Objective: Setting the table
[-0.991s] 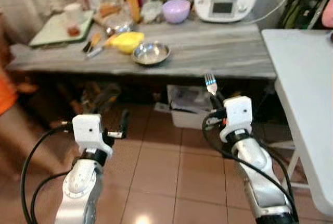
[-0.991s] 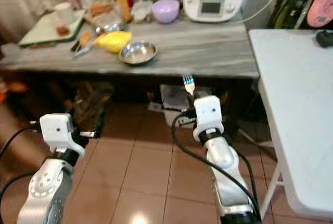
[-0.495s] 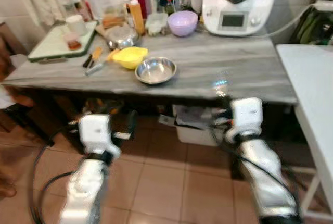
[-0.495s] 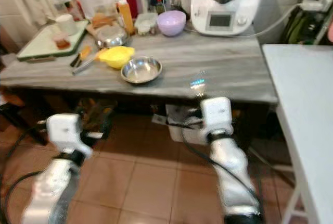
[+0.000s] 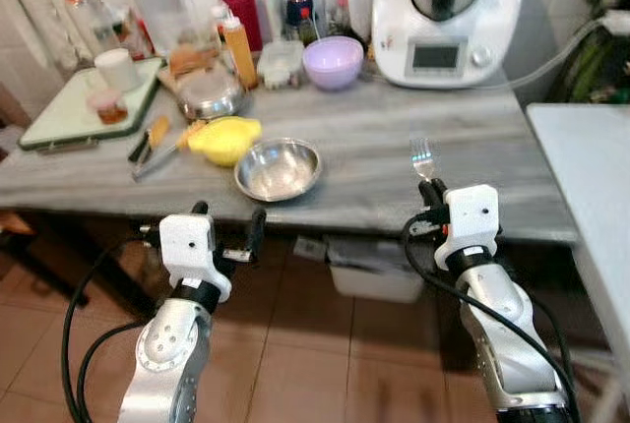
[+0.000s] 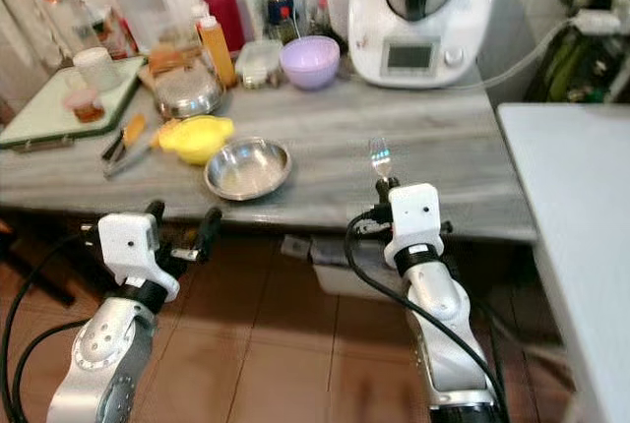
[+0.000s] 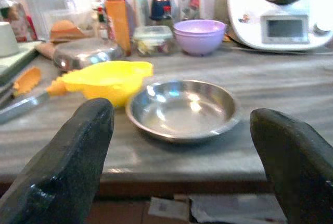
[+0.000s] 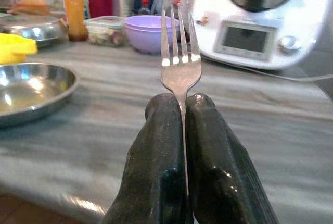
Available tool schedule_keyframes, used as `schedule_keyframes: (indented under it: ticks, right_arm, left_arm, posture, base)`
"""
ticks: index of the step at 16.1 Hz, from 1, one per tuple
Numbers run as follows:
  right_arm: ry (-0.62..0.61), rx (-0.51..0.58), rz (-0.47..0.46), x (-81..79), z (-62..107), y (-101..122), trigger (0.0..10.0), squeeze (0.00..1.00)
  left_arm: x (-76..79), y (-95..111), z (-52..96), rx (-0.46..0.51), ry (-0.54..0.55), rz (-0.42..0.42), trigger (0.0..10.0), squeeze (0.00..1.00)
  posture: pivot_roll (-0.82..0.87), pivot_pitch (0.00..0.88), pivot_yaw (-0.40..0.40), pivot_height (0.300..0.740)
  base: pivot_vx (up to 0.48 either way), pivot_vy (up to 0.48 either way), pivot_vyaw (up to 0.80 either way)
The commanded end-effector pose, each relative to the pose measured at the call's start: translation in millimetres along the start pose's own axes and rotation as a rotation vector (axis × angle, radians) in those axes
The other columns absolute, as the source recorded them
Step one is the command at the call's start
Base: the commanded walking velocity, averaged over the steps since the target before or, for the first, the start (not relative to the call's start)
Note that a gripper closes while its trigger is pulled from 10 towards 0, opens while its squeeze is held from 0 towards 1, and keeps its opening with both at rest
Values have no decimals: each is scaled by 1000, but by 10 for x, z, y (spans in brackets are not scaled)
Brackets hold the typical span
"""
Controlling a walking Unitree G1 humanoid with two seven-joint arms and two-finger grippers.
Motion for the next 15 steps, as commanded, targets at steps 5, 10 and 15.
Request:
schedule_keyframes:
  ticks: [5,10,15]
  right_arm:
    - [22,9,-29,-78,-29,35,10000,0]
    - [25,7,-29,-83,-34,35,10000,0]
    - [24,4,-31,-85,-24,28,10000,0]
  left_arm:
    - [-86,-59,14,-39,29,-20,10000,0]
    - [-84,-60,13,-38,27,-14,10000,0]
    - [-80,-67,19,-43,23,-13,10000,0]
  posture:
    - [-109,63,104,740]
    - [-110,61,102,740]
    - [-110,66,104,740]
  base:
    - [0,0,-185]
    - [0,167,-572]
    - [0,314,-633]
Point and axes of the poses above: a point about 5 cm out from each wrist's last joint towards the gripper, its own z axis pointing back from the gripper into the wrist, its own y axis along the axis of the wrist's last joint, x = y × z, the point moved 4 cm from there along -z, pointing out of the wrist towards the gripper, and after that the axes turned 10 degrees about -z, right-handed, at the moved point
